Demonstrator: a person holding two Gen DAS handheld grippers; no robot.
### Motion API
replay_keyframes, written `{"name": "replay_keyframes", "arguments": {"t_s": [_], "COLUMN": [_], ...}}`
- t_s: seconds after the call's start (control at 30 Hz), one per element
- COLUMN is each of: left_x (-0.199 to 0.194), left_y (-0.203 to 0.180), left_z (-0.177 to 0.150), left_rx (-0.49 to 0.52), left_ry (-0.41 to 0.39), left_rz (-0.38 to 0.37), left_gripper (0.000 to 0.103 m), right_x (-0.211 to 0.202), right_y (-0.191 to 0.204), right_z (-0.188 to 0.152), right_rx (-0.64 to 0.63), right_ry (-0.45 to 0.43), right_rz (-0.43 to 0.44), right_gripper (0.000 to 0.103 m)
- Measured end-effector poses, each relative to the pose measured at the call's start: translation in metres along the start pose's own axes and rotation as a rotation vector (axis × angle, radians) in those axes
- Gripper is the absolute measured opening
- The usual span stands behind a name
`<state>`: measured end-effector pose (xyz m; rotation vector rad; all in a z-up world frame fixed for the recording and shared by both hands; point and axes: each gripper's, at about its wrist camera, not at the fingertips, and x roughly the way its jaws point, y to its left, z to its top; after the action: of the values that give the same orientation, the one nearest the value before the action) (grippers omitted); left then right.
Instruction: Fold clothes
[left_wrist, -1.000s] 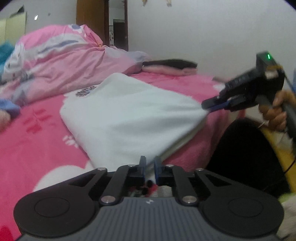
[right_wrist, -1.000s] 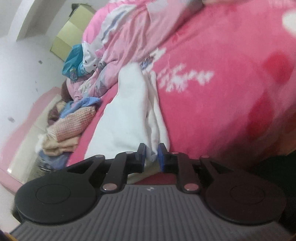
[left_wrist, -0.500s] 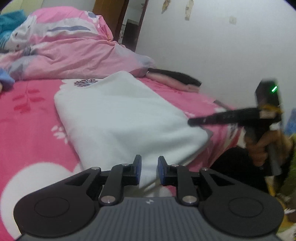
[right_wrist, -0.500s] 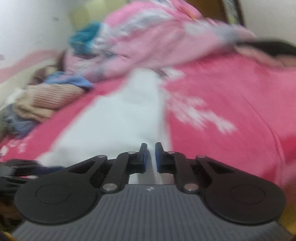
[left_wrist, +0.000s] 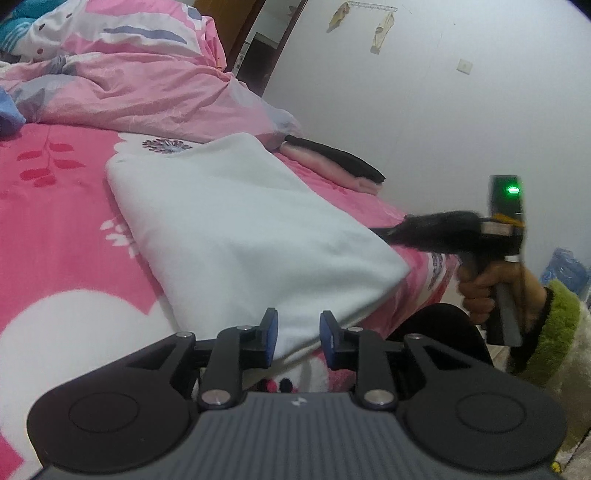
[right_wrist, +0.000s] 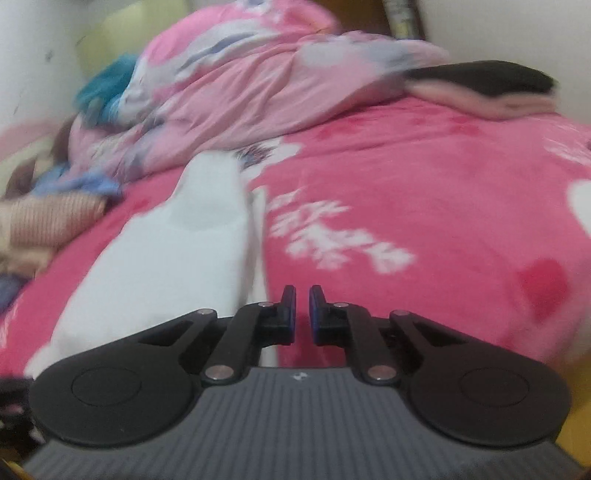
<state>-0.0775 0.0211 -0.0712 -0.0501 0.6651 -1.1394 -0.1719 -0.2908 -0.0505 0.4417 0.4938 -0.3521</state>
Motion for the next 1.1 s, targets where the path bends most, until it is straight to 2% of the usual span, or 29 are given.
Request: {"name": "replay_keyframes", "arguments": {"t_s": [0.1,0.2,0.3,0.37,0.4,0.5,0.63,0.73,0.83,0.9,0.97,1.03,1.1], "left_x": [-0.004,-0.007,-0.01,-0.011,-0.013,-0.017,-0.019,-0.025,-0.035,-0.045,-0.054,-0.062,-0.067], "left_y": [0.002,0.002,0.002,0.003,0.003,0.003,0.003,0.002,0.003,0.006,0.01,0.016,0.021], "left_z": [-0.001,-0.002,-0.005,-0.007,-0.008,-0.011,-0.015,-0.019,-0.022,-0.023,-0.024,-0.024,-0.025], "left_rx": [-0.01,-0.02,-0.033,-0.045,-0.045,-0.042,-0.061,-0.077,-0.091,-0.111,-0.137,-0.166,-0.196], "left_ry": [0.009,0.015,0.018,0.025,0.029,0.037,0.056,0.057,0.044,0.029,0.018,0.006,-0.007], "left_rz": [-0.006,-0.004,-0.003,-0.006,-0.003,-0.003,0.003,0.016,0.025,0.024,0.025,0.027,0.031], "left_gripper": [0.026,0.026,0.026,0.026,0.026,0.031,0.033,0.033,0.033,0.033,0.033,0.034,0.034], "right_x": [-0.034,-0.045,-0.027,-0.022,-0.021,-0.057,-0.073,-0.051,-0.021,-0.017,-0.029,-0.046,-0.054], "right_y": [0.016,0.038,0.032,0.0,-0.013,-0.008,0.012,0.027,0.024,0.013,0.013,0.023,0.036], "right_z": [-0.004,-0.016,-0.029,-0.032,-0.034,-0.028,-0.018,-0.024,-0.046,-0.061,-0.066,-0.064,-0.056], "right_rx": [-0.059,-0.166,-0.155,0.012,0.086,0.048,0.02,0.006,0.054,0.113,0.117,0.072,0.05], "right_ry": [-0.088,-0.095,-0.018,0.011,0.02,-0.072,-0.139,-0.089,0.036,0.105,0.129,0.107,0.068], "right_rz": [0.081,0.221,0.186,0.168,0.155,0.108,0.224,0.29,0.257,0.265,0.262,0.263,0.319], "right_gripper": [0.008,0.007,0.004,0.0,0.007,0.006,0.006,0.006,0.007,0.006,0.007,0.007,0.007]}}
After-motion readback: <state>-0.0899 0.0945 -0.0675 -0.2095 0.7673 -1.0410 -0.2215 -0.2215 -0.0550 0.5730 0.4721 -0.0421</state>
